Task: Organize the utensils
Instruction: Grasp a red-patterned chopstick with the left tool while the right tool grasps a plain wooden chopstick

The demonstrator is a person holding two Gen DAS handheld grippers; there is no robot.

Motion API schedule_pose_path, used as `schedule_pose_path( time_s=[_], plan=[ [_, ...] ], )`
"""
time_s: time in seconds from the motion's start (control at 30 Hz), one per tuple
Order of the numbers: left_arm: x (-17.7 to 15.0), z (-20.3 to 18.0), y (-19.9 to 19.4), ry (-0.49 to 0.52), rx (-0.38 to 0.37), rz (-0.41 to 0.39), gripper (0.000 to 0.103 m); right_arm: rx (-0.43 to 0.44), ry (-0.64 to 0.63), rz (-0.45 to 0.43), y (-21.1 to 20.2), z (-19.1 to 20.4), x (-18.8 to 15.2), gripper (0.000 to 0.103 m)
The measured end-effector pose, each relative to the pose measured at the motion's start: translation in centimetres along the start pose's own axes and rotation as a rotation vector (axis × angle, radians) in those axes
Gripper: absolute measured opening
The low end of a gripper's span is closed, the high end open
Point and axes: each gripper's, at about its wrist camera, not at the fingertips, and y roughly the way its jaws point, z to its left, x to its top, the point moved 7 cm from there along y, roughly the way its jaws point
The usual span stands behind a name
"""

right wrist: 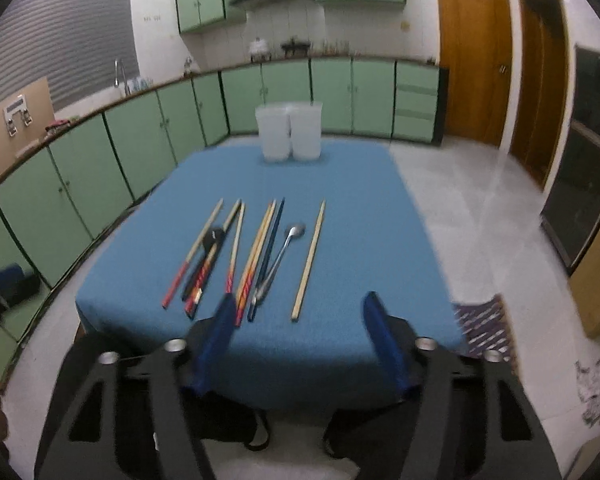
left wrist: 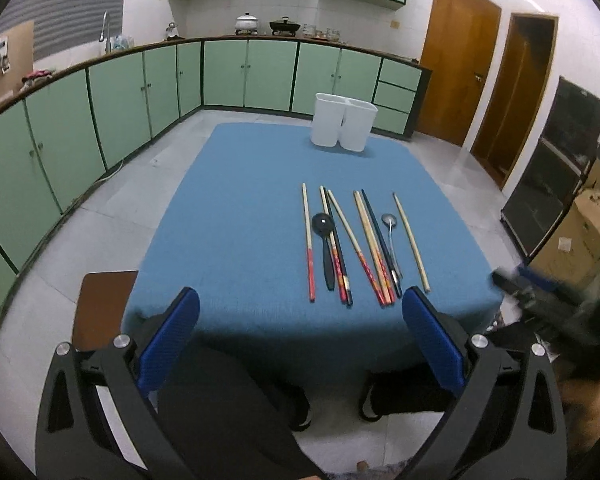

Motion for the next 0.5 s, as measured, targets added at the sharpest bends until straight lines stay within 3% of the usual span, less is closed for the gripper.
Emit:
schedule_pose_path(
  time_s=[0.07,0.17,0.37,0.5],
  plan=[
    [0.2,0.4,0.8,0.000,0.017,-0.015,0.098,0.022,0.023,0.037,2.8,0.0,-1.0,0.048],
    [-0.4,0.4,2.7,0.008,0.041,-0.015,0.098,0.022,0.018,0.029,5.5,0.3,-1.8,0.048],
    [-2.7,-0.4,8.0,0.017,0.016,0.123,0.098,0.018,-0.006,0.061,8.6,0.3,-2.5,0.047],
    [-3.1,-0.1,10.7,0.038,0.042,0.154,0.098,0.015,-0.015,0.082,10.3,-0.7,-3.1,0.040]
  ],
)
